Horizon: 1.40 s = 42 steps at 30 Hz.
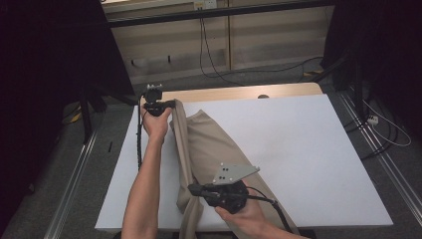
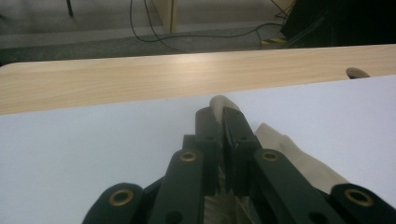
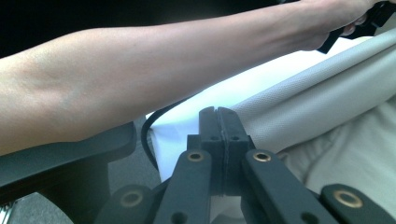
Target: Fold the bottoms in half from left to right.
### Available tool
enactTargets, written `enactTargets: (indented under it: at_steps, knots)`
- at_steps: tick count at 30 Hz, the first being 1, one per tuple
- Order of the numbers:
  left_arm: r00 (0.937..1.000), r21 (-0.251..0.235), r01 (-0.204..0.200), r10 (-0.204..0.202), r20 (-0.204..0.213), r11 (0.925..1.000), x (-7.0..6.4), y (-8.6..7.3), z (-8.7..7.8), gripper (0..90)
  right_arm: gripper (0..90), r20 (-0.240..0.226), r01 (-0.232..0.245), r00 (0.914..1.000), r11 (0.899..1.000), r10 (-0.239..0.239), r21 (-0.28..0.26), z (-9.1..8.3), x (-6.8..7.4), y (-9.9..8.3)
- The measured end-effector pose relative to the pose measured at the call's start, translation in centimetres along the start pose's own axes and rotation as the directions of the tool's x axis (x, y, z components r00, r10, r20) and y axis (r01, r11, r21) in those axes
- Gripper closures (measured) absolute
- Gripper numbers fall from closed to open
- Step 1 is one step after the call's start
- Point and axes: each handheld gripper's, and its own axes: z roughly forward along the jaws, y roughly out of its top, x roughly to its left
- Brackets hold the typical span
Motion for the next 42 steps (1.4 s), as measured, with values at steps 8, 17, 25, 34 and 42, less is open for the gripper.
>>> enactTargets:
  at_steps: [8, 17, 25, 34, 42]
  knots:
    - [0.9996, 0.005, -0.026, 0.026, 0.004, 0.9996, -1.9, -0.1, 1.4, 86.1, 90.0, 0.043, -0.040, 0.9982, 0.999, 0.041, -0.033, -2.5, -2.5, -1.7]
    - [0.9987, 0.035, -0.050, 0.050, 0.004, 0.9981, -3.0, 0.0, 2.4, 86.1, 90.0, 0.111, -0.058, 0.9921, 0.998, 0.059, -0.014, -5.3, -3.6, -3.4]
    - [0.9981, 0.057, -0.057, 0.055, 0.028, 0.9968, -5.0, 0.3, 4.0, 86.0, 90.0, 0.169, -0.095, 0.9809, 0.995, 0.096, -0.018, -8.1, -4.8, -4.6]
    - [0.9964, 0.111, -0.075, 0.079, -0.030, 0.9909, -5.9, -0.6, 5.9, 85.8, 90.0, 0.230, -0.124, 0.9666, 0.992, 0.114, 0.030, -9.5, -6.1, -6.6]
    - [0.9983, 0.106, -0.049, 0.052, -0.026, 0.9932, -5.0, -0.9, 5.6, 85.6, 90.0, 0.253, -0.142, 0.9594, 0.988, 0.124, 0.057, -9.0, -7.1, -7.3]
